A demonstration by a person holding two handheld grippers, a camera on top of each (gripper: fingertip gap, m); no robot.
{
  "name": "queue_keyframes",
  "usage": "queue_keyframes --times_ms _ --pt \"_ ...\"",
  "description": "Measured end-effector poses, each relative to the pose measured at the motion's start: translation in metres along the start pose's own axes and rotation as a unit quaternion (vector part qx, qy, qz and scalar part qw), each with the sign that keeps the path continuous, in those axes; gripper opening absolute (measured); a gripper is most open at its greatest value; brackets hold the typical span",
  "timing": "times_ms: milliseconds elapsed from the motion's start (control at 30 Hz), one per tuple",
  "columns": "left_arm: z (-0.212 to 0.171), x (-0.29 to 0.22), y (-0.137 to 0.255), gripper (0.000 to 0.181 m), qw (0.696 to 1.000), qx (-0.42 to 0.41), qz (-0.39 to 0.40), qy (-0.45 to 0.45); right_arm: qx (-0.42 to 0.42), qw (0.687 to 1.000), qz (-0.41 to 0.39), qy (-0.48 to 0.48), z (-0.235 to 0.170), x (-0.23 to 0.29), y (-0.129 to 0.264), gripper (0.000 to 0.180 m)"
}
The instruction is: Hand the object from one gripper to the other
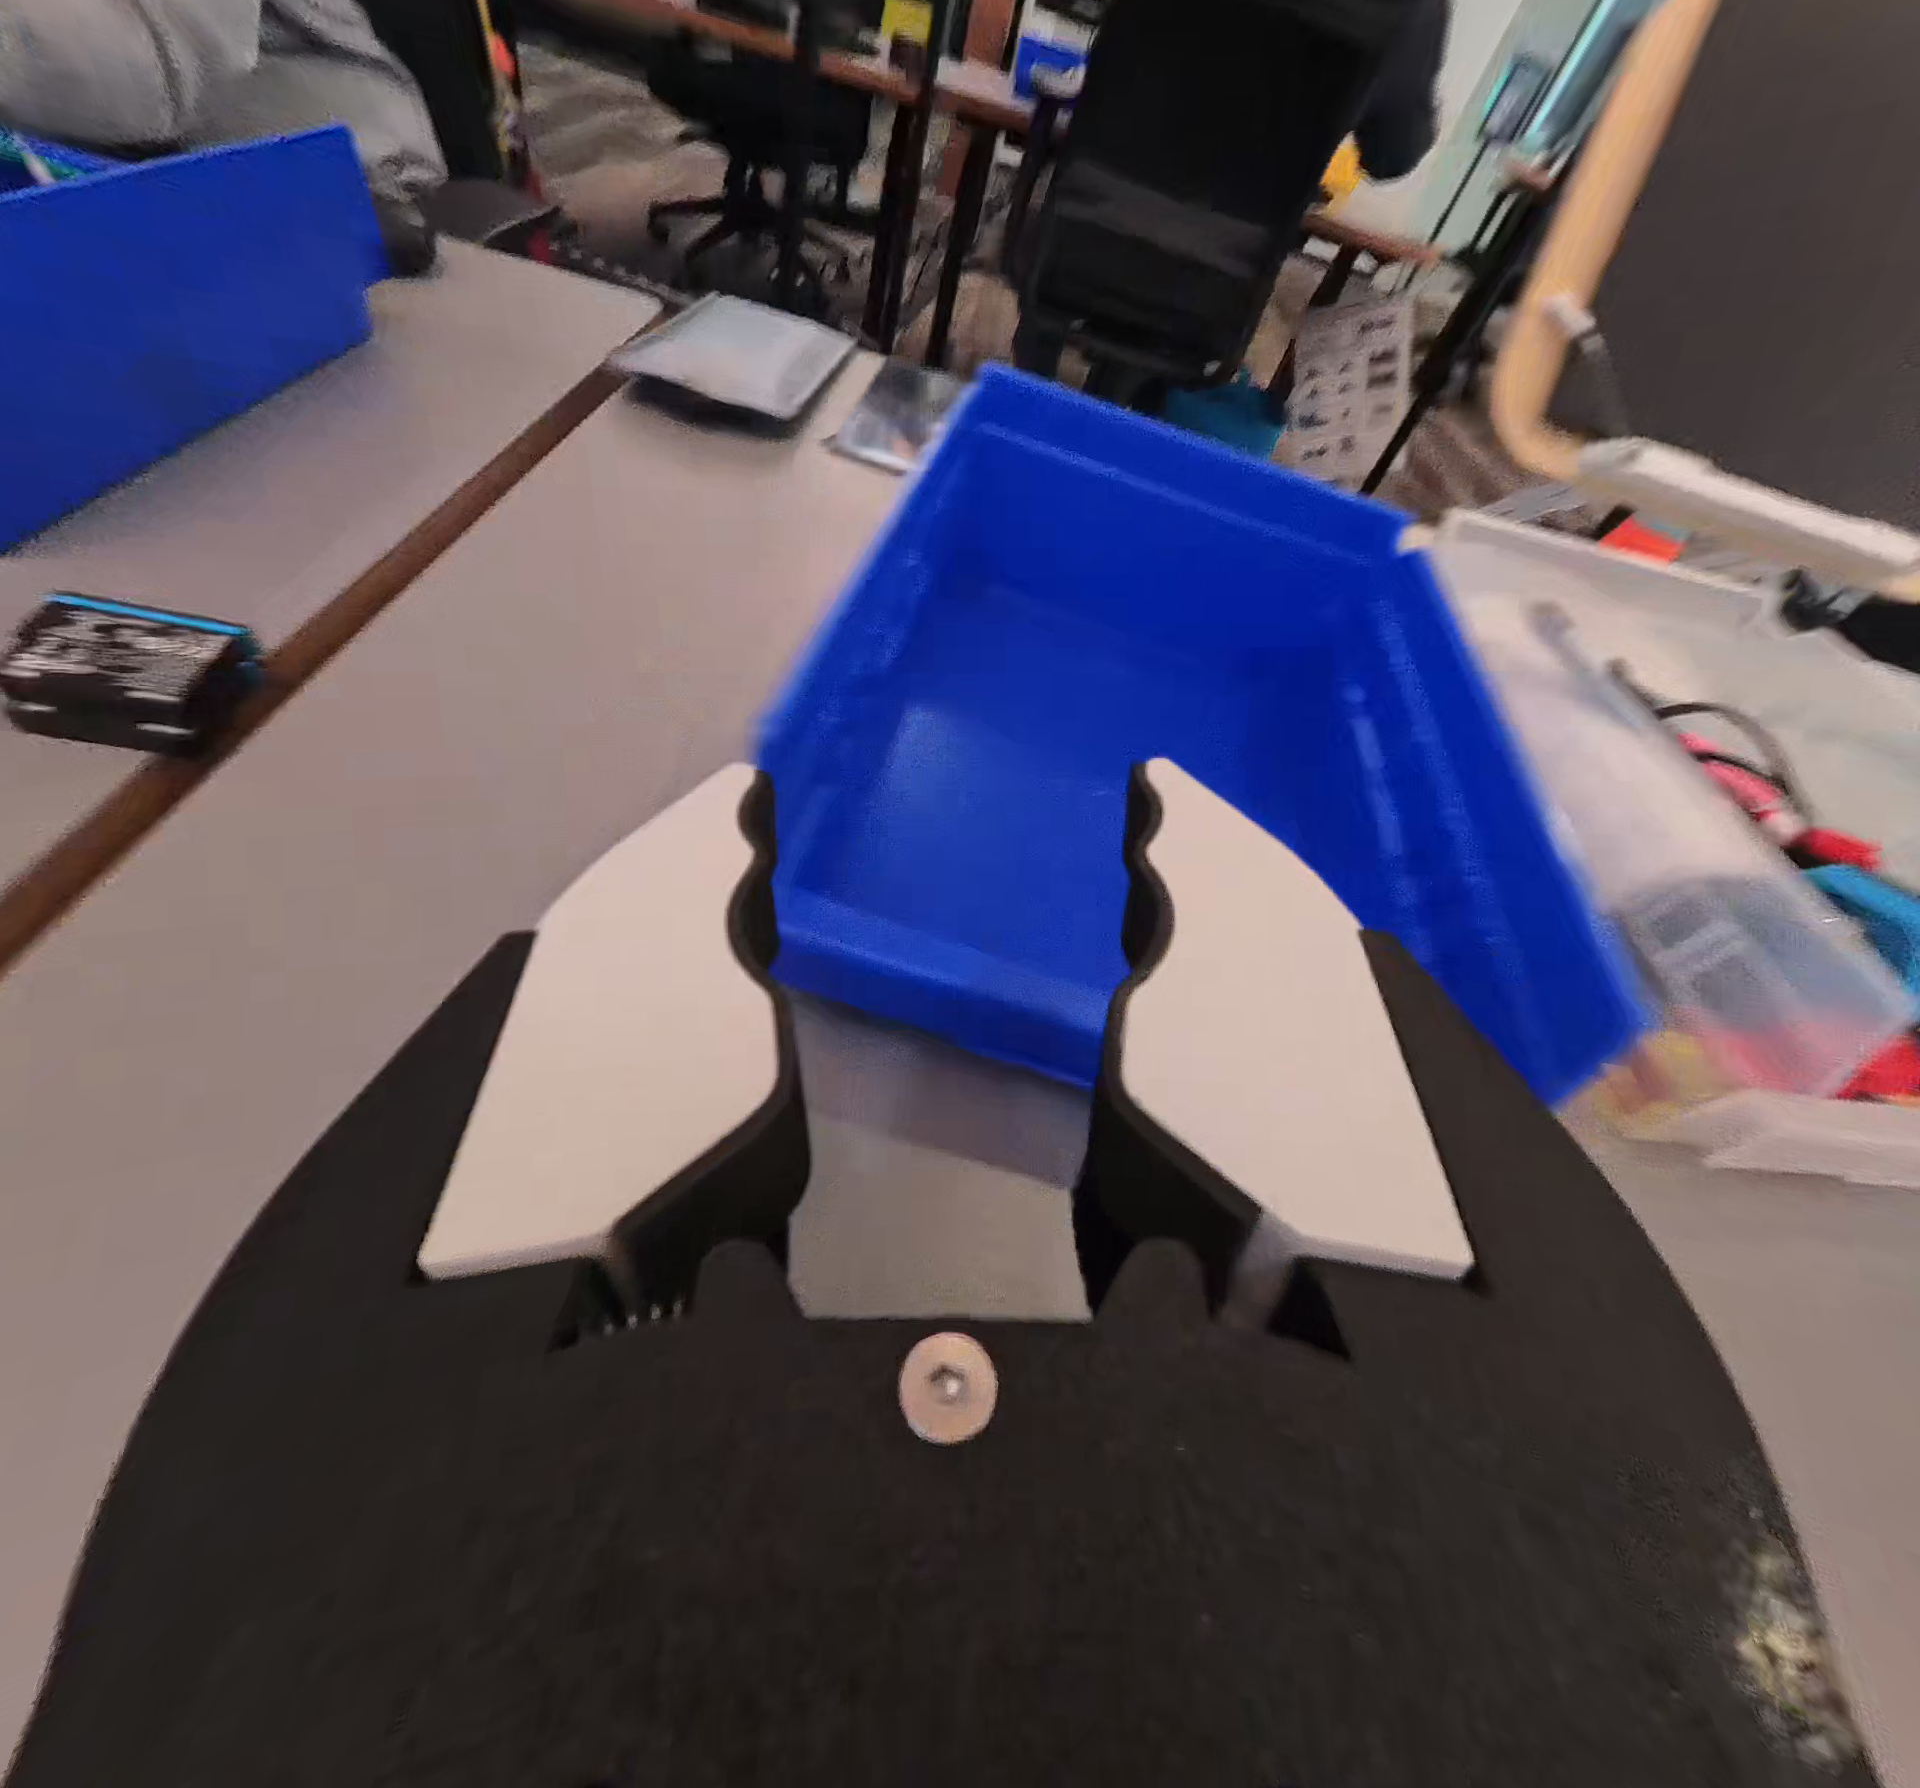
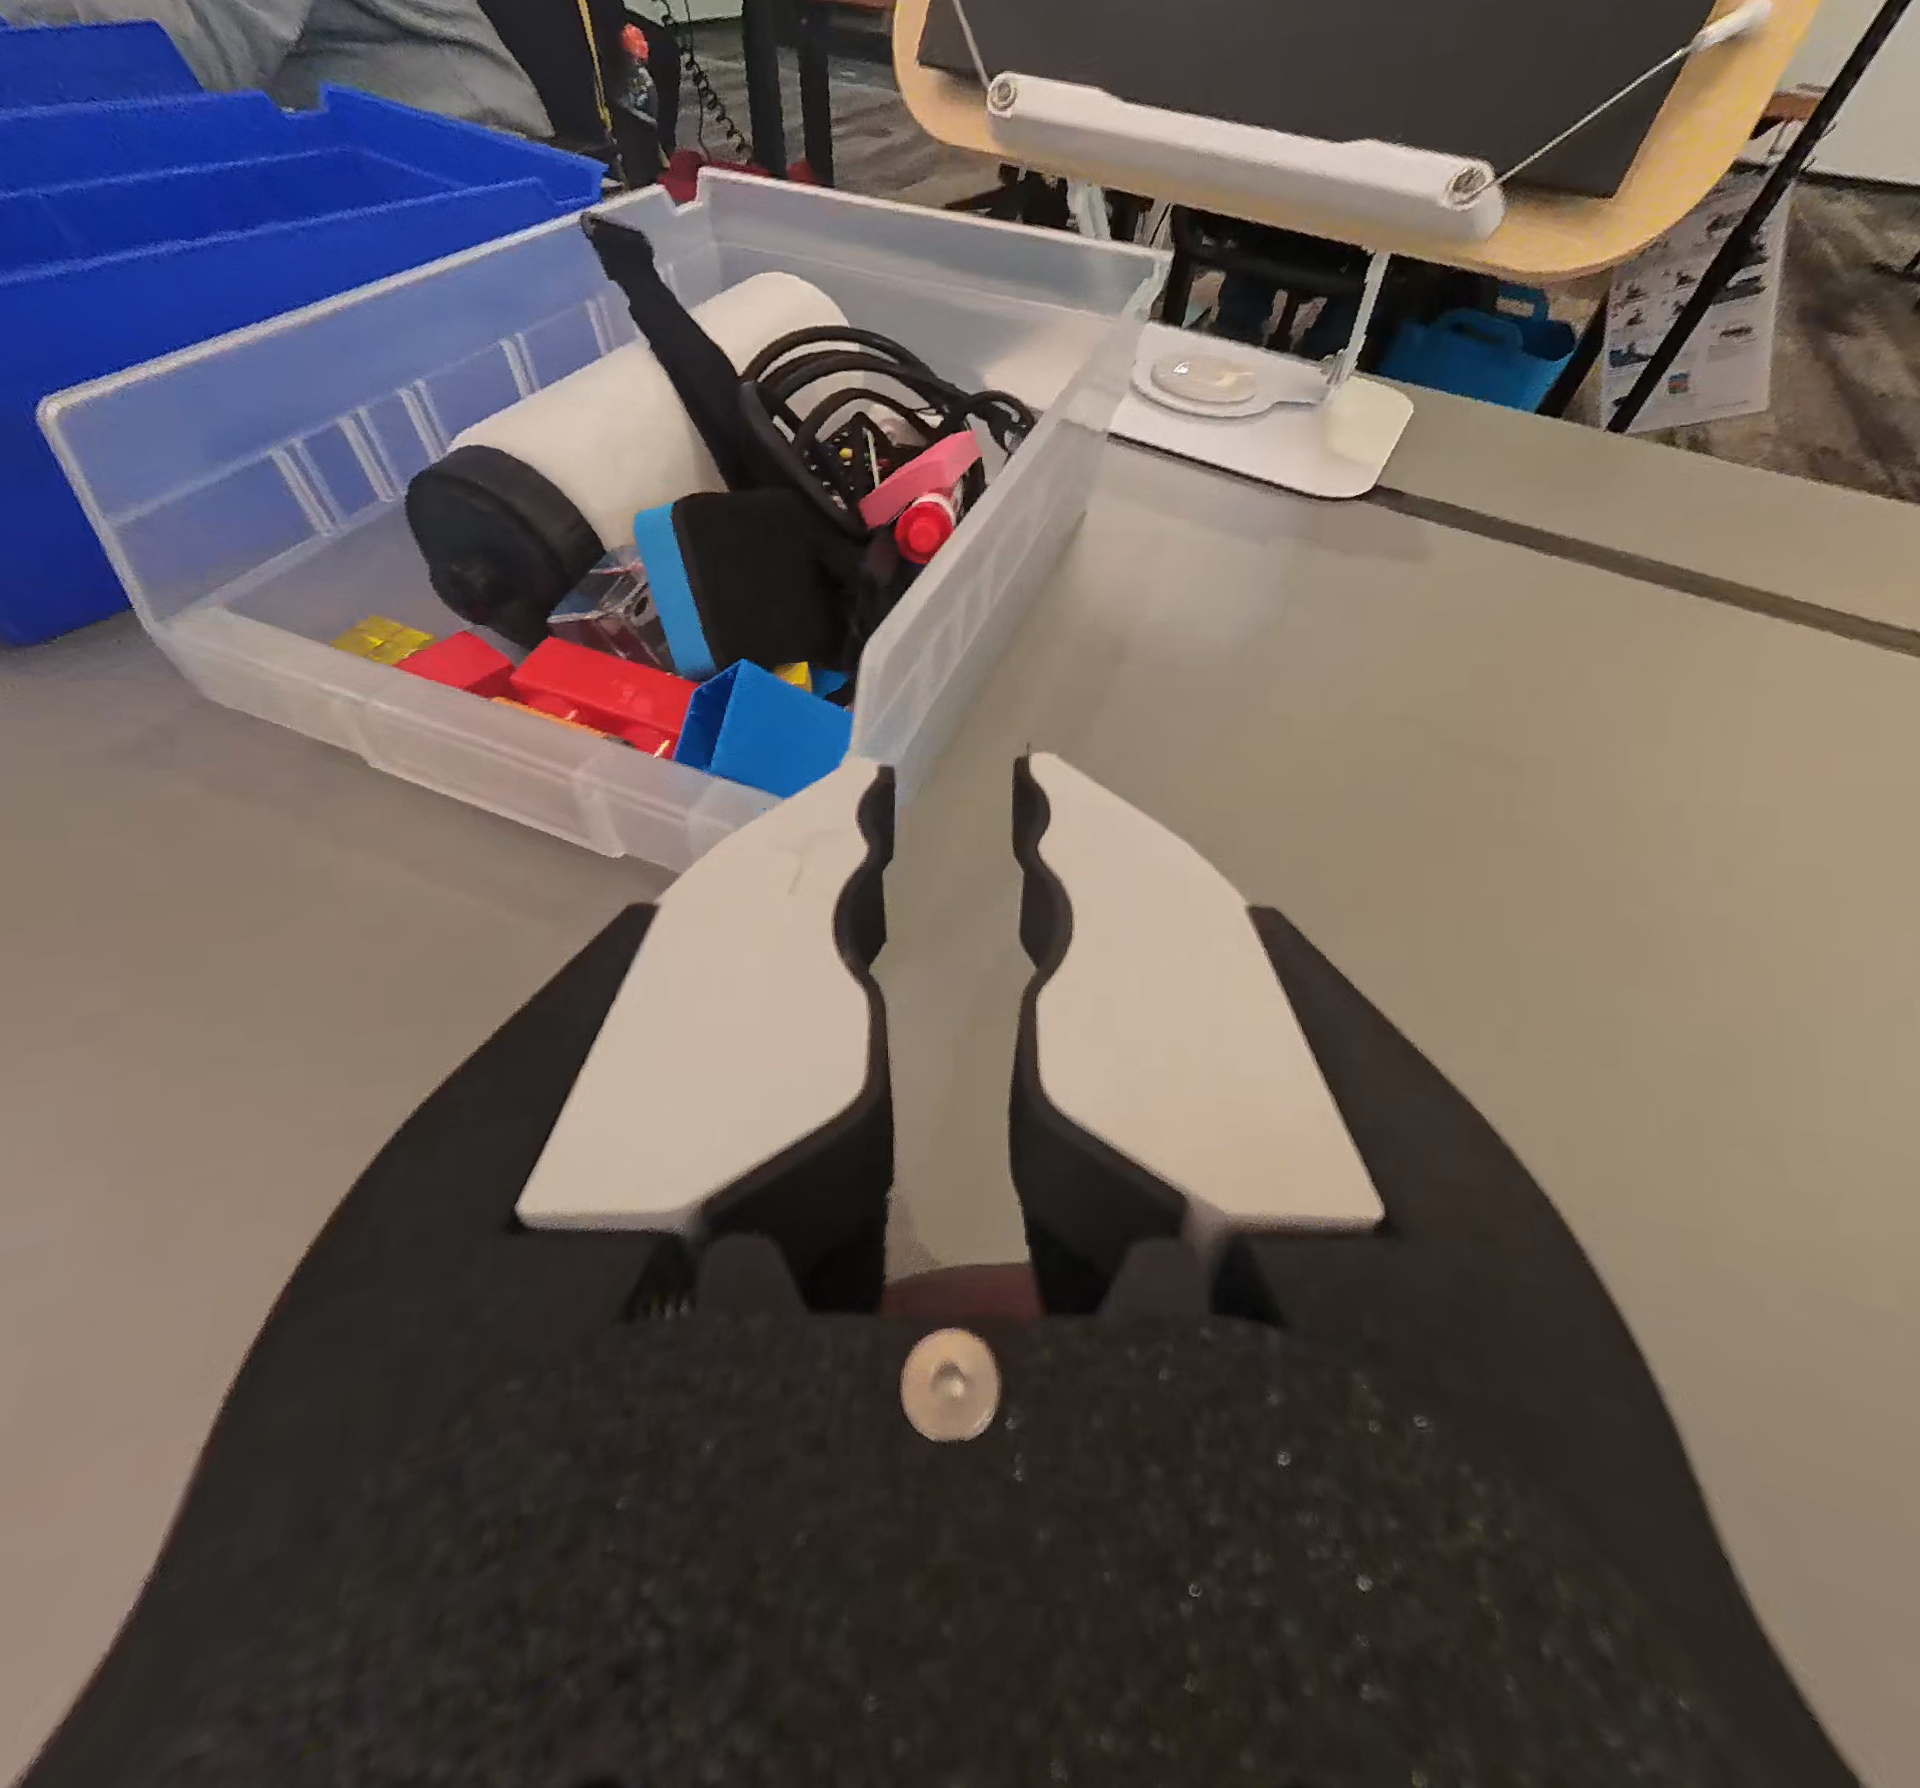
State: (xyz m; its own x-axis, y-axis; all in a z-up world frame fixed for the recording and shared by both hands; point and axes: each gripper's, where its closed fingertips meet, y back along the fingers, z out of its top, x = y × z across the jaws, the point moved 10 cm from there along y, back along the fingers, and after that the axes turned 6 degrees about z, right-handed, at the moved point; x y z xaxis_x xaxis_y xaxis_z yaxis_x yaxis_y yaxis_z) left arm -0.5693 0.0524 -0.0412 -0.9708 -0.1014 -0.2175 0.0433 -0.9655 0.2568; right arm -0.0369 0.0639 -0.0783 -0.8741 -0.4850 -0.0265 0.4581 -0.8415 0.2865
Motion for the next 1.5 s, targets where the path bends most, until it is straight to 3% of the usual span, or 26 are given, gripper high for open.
queue_keyframes --times_ms 100,233,300,333,400,600,767,867,967,1133,1267,1400,1500 --pt "0.002 0.040 -0.024 0.064 0.997 0.056 -0.006 -0.043 0.003 1.000 0.007 0.005 -0.003 0.009 0.007 0.021" --pt "-0.003 0.049 -0.063 0.067 0.992 0.091 -0.005 -0.092 0.007 0.999 0.002 0.033 -0.006 0.020 0.016 0.020" --pt "-0.003 0.046 -0.078 0.052 0.991 0.097 -0.015 -0.091 0.015 0.999 -0.004 0.051 -0.009 0.025 0.019 0.020" --pt "-0.004 0.043 -0.084 0.033 0.991 0.100 -0.021 -0.090 0.018 0.998 -0.002 0.059 -0.010 0.029 0.020 0.020" --pt "-0.007 0.039 -0.090 0.011 0.989 0.106 -0.035 -0.093 0.023 0.997 0.007 0.074 -0.012 0.040 0.022 0.020" --pt "-0.008 0.032 -0.087 0.005 0.989 0.122 -0.052 -0.071 0.031 0.991 0.123 0.039 -0.010 0.106 0.011 0.021" --pt "-0.015 0.018 -0.060 0.004 0.984 0.138 -0.045 -0.107 0.076 0.976 0.206 -0.003 0.007 0.178 -0.029 0.030" --pt "-0.022 0.008 -0.035 0.004 0.980 0.150 -0.025 -0.128 0.085 0.981 0.173 -0.025 0.023 0.212 -0.063 0.059" --pt "-0.030 -0.003 -0.006 0.004 0.975 0.159 -0.002 -0.152 0.086 0.987 0.128 -0.041 0.037 0.241 -0.093 0.050" --pt "-0.040 -0.010 0.028 0.004 0.974 0.164 0.023 -0.156 0.130 0.990 0.052 0.011 0.038 0.261 -0.124 0.038" --pt "-0.027 -0.012 0.056 0.005 0.979 0.110 0.051 -0.166 0.155 0.984 0.082 -0.023 0.045 0.257 -0.123 0.010" --pt "-0.007 -0.041 0.093 0.005 0.965 0.045 0.106 -0.234 0.100 0.991 0.088 -0.006 0.071 0.251 -0.104 0.007" --pt "0.016 -0.072 0.114 0.005 0.966 -0.019 0.112 -0.234 0.026 0.997 0.071 -0.004 0.103 0.233 -0.075 0.006"
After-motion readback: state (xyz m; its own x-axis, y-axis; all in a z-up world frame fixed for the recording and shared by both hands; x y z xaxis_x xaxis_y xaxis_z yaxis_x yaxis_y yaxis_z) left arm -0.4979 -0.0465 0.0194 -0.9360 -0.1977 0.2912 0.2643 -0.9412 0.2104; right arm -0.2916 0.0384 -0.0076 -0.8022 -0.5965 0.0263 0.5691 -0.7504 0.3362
